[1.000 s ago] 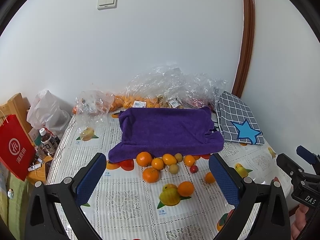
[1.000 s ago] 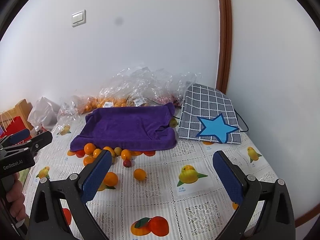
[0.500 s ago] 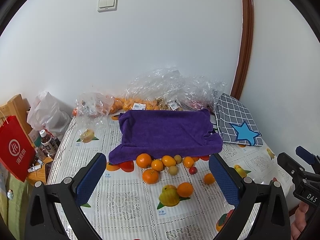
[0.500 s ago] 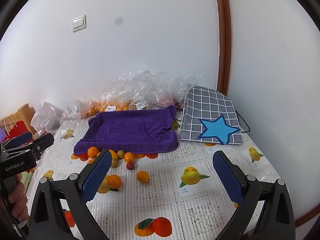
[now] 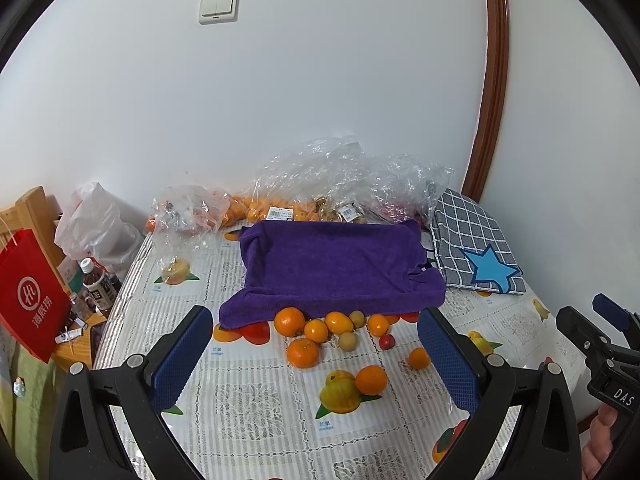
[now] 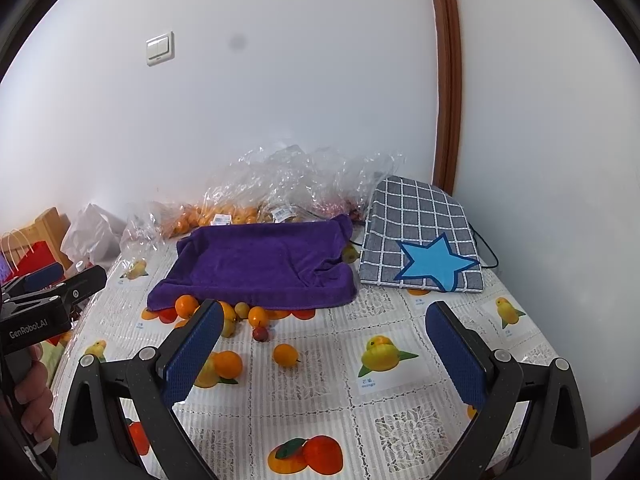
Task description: Organize fruits
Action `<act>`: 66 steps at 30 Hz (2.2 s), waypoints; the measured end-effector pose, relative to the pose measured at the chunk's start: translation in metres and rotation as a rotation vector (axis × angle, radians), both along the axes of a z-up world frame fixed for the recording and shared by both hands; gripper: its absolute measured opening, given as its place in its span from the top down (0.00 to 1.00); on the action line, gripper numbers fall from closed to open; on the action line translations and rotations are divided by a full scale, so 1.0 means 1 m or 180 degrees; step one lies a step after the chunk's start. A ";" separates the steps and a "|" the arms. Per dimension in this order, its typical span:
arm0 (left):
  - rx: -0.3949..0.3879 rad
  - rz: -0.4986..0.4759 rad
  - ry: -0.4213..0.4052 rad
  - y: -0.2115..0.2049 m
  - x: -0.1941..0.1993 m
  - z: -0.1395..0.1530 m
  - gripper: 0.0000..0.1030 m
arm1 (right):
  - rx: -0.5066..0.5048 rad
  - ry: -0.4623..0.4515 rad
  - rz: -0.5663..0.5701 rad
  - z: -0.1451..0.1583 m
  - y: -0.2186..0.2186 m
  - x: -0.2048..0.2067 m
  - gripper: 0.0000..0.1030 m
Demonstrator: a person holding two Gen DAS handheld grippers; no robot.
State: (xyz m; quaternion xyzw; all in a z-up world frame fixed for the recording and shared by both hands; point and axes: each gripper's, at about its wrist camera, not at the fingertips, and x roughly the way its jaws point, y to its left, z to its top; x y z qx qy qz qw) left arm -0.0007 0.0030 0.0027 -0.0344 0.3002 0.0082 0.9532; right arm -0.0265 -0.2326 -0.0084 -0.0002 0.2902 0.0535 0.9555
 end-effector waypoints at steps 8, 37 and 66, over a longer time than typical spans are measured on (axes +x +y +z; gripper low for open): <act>0.0005 -0.0006 -0.0001 0.001 -0.003 -0.001 0.00 | 0.0005 0.0011 -0.0004 0.000 0.000 0.000 0.03; -0.0084 0.0038 0.0046 0.018 0.008 -0.014 0.00 | -0.0187 -0.0022 0.0026 -0.017 0.016 0.003 0.03; -0.0173 0.0107 0.0576 0.077 0.052 -0.123 0.17 | -0.0030 0.0865 0.0167 -0.148 0.022 0.081 0.32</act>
